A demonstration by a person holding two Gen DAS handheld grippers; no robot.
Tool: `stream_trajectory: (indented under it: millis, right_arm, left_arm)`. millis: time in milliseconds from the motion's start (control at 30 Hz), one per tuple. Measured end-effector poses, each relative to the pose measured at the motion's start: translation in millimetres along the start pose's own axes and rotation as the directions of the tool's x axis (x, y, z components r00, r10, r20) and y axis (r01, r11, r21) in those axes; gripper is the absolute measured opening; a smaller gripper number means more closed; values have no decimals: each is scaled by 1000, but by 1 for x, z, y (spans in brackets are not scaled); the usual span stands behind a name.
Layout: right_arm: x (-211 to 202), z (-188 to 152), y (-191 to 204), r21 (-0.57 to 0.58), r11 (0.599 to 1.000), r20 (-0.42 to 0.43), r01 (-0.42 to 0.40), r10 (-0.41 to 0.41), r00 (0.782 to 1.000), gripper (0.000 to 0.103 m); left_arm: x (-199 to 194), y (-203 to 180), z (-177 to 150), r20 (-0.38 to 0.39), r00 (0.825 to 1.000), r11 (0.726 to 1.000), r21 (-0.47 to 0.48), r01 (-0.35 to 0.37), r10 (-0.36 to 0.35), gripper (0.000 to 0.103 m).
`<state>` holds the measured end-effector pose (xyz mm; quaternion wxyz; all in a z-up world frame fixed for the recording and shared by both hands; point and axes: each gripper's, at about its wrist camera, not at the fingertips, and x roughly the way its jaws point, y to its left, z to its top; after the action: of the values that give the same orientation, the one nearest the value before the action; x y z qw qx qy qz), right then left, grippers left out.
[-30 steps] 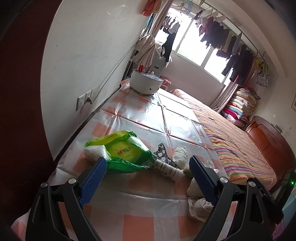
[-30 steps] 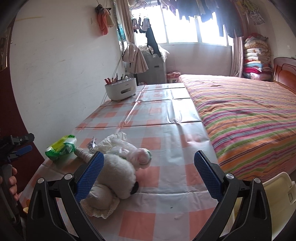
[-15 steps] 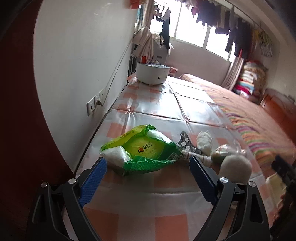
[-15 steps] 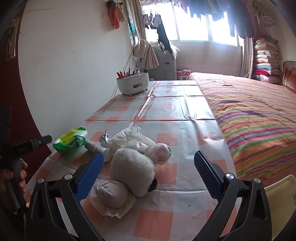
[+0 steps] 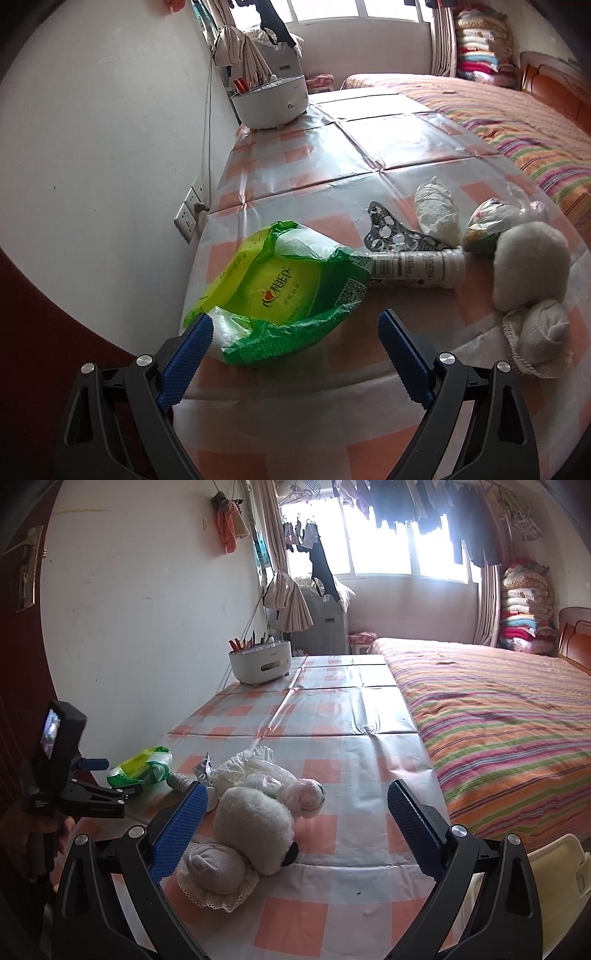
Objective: Collect trash
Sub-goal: 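Close the left tool on the green-yellow plastic bag and lift it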
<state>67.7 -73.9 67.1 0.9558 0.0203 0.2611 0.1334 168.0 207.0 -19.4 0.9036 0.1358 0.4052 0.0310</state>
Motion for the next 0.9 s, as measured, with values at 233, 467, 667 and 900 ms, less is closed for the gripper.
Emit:
stream_trajectory:
  millis: [233, 467, 667, 900]
  right_arm:
    - [-3, 1, 1, -1, 1000, 7, -11, 11, 1000, 96]
    - [-5, 1, 8, -12, 999, 9, -37, 37, 999, 96]
    - [-10, 1, 10, -8, 999, 16, -50, 50, 999, 96]
    - [-11, 2, 8, -1, 999, 20, -48, 48, 999, 96]
  left_arm:
    - [27, -16, 9, -70, 990, 982, 148, -115, 126, 88]
    - [42, -20, 19, -96, 977, 964, 205, -170, 193, 88]
    - [54, -14, 20, -131, 975, 973, 171, -155, 179, 59]
    - [46, -8, 20, -102, 990, 993, 74, -92, 99, 28]
